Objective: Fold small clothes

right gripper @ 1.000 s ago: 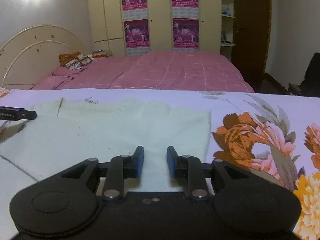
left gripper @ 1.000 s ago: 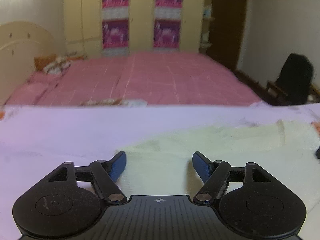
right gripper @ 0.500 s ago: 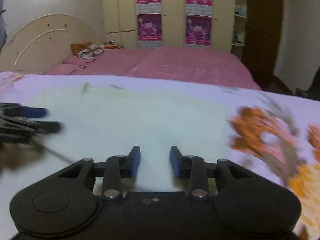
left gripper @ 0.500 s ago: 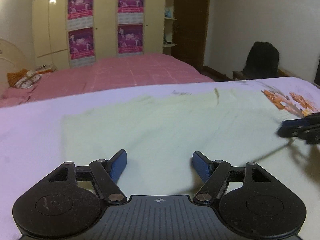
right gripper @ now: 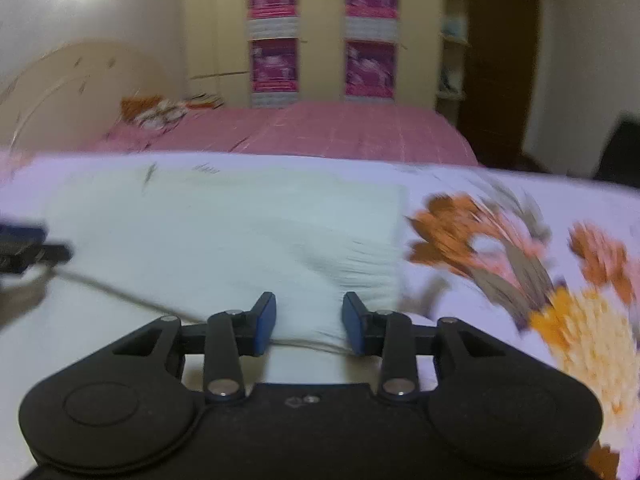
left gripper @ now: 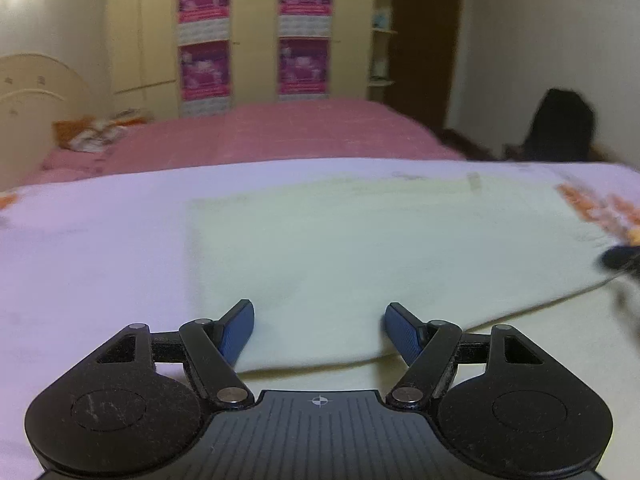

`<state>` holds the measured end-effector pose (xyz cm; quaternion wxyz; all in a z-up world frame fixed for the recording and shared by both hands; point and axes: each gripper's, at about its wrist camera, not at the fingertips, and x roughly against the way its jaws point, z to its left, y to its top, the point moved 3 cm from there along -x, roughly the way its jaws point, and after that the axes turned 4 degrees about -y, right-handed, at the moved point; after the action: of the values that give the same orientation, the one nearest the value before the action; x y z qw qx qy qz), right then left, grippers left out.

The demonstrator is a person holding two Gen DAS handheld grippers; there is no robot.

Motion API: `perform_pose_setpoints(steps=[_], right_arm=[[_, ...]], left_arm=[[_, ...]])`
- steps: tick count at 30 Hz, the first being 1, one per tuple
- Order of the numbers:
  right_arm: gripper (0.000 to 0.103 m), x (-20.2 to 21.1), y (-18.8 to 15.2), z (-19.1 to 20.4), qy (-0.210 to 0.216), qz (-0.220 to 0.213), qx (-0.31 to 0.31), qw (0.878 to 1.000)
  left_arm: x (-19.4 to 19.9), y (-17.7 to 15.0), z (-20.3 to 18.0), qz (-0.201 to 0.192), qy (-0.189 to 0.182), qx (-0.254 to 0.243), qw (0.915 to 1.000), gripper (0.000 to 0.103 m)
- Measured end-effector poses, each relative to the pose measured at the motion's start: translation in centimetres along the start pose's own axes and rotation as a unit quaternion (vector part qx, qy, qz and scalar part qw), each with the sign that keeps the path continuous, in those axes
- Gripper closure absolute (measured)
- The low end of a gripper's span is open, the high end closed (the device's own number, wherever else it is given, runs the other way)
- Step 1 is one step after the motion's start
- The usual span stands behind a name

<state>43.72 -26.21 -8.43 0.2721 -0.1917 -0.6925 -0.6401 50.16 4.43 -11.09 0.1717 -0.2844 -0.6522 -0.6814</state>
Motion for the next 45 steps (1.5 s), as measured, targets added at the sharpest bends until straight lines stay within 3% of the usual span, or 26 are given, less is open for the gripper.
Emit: perform_pose_setpoints(steps=[1,2,5,10,17,24,30,36,45], right_arm=[[0.065,0.1,0.1,-0.7,-0.028,0.004,0.0,1.0],[0.049,0.1,0.1,-1.6,-0.059,0.013,0.001,0.998],[0.054,2.1,0.0,-4.1,-0.038,0.014,-0.056,0.998],[0.055,6.0,-1.7,-4.7,-0.028,0.0,-0.068,0.997],[0.063,8.2,-2.7,-2.5,-0.009,0.003,-0.081,0.997],[0.061,13.2,-6.1,-1.7,0.036,0.028,-0.096,0.994],[0.061,18.1,-10.1,-2.3,0.036,0.053,-0.128,0.99],[0.058,23.3,-12.9,-2.0,0.034,0.045,-0.146,0.988],[0.055,28.5,-17.8,-2.8,0.031,0.068,-0.168,0.983]], left_arm=[[0.4,-0.2,0.8,0.006,0.019,0.0,0.9998,0.031],[1.1,-0.5,1.8,0.012,0.024,0.015,0.9995,0.031],[3.0,-1.6,3.5,0.017,0.048,0.037,0.998,0.031],[6.3,-4.2,3.3,0.013,0.051,0.054,0.9971,0.031],[9.7,-6.8,0.8,0.02,0.001,0.074,0.997,0.031],[14.7,-11.5,-1.5,0.054,-0.002,0.049,0.9973,0.031],[19.6,-14.1,-2.4,0.055,-0.002,0.037,0.9978,0.031],[24.1,-16.8,-3.6,0.053,-0.011,0.032,0.998,0.031],[28.8,-22.5,-2.1,0.088,-0.032,0.08,0.9924,0.031]])
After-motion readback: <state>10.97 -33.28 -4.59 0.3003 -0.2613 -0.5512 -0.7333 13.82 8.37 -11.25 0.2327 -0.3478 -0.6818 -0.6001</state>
